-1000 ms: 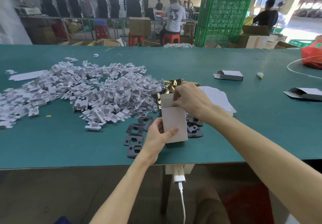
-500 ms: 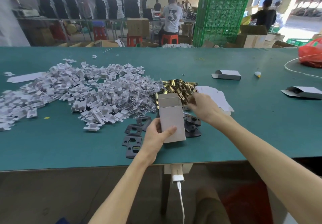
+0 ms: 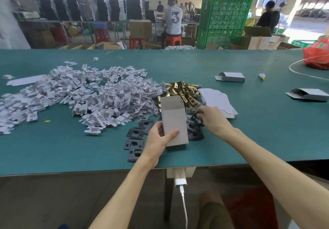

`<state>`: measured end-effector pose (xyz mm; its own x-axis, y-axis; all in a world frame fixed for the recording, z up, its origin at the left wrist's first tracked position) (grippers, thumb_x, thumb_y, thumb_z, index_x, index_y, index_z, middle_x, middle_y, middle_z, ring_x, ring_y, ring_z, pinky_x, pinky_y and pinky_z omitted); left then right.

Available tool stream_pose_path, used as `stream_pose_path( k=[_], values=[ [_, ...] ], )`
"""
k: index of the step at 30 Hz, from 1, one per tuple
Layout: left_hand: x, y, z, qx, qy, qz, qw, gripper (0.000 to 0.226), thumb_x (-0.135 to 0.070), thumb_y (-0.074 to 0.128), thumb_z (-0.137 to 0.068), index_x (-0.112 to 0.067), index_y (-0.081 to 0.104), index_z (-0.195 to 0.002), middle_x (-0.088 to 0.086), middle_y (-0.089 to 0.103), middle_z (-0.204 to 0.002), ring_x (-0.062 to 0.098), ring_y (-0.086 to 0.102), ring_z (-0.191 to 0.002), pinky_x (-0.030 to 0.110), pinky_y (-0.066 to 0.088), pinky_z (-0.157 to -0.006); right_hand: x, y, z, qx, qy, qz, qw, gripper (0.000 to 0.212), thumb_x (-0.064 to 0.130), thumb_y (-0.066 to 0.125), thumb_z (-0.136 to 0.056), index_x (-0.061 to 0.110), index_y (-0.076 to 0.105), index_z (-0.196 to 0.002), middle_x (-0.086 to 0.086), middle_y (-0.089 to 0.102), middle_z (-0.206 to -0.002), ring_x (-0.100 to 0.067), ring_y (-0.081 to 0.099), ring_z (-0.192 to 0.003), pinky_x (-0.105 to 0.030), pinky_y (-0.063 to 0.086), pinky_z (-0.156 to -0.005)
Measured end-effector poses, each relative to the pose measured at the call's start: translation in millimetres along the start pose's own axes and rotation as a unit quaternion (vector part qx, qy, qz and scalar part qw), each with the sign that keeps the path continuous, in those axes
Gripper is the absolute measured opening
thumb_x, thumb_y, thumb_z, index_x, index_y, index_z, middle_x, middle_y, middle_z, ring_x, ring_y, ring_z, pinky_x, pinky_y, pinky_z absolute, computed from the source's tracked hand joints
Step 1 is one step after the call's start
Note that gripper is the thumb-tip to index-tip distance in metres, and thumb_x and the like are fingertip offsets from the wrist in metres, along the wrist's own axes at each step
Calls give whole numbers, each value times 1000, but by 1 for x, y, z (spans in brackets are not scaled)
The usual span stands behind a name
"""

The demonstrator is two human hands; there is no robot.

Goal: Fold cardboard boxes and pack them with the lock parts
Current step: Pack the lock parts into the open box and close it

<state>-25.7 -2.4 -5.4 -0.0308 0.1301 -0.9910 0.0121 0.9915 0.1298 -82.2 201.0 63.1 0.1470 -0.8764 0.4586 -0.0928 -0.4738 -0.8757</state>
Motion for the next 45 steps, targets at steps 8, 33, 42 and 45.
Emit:
stream_pose_path(
  k=[8,33,42,45],
  values=[
    [-2,1,0,9,2,15,1000,51,-25,86,-79,-17,61,-123,-1,74,-119,9,72,-106,24,59,-85,82,-69,-3,-146,-138,-145,969,15,16,68,-95,11,77,-107,-8,70,-98,-23,65,-86,-37,55,-85],
    [2,1,0,24,-1,22,999,44,-14,84,-85,-12,63,-122,0,77,-111,14,73,-104,25,58,-83,111,-8,1,103,-239,154,953,14,6,40,-104,13,51,-107,-7,62,-104,-32,59,-89,-49,50,-72],
    [4,0,-1,29,5,23,999,46,-20,87,-82,-12,64,-121,2,77,-110,17,73,-104,26,58,-82,117,-8,3,112,-195,114,968,39,48,37,-107,14,56,-103,-5,60,-104,-25,54,-85,-42,44,-71],
    [3,1,-1,30,6,26,999,52,-27,89,-77,-14,64,-121,0,77,-109,16,73,-104,26,58,-82,115,-6,4,118,-193,123,966,37,48,39,-107,16,56,-97,-3,59,-93,-22,54,-77,-39,41,-66]
  ],
)
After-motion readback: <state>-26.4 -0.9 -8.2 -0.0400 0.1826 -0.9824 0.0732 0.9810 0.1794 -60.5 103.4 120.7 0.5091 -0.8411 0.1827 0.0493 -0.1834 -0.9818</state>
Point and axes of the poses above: each hand's wrist, its own z-axis away from the middle knuckle, its own y-axis out of the palm, x = y × z, the point moved 4 cm from there along -z, towards the middle knuckle
